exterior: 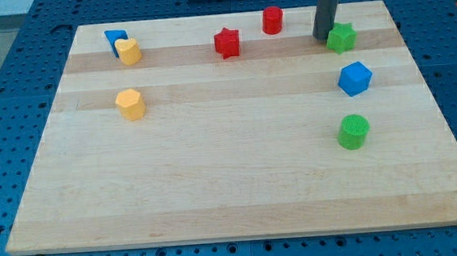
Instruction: Push blue cube to the green circle
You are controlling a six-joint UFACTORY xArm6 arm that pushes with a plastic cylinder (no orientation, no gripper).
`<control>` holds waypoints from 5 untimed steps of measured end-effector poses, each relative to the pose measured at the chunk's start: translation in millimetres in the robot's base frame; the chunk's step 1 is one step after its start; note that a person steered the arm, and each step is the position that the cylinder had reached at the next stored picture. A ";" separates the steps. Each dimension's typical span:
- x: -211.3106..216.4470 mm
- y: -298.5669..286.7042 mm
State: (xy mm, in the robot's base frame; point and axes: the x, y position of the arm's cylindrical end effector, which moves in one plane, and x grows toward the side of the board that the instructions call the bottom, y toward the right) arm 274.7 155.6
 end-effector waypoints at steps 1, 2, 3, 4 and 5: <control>26.8 -34.5; 58.3 -85.8; 87.8 -143.1; 117.5 -204.5; 140.3 -265.0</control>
State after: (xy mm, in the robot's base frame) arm 415.0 -109.5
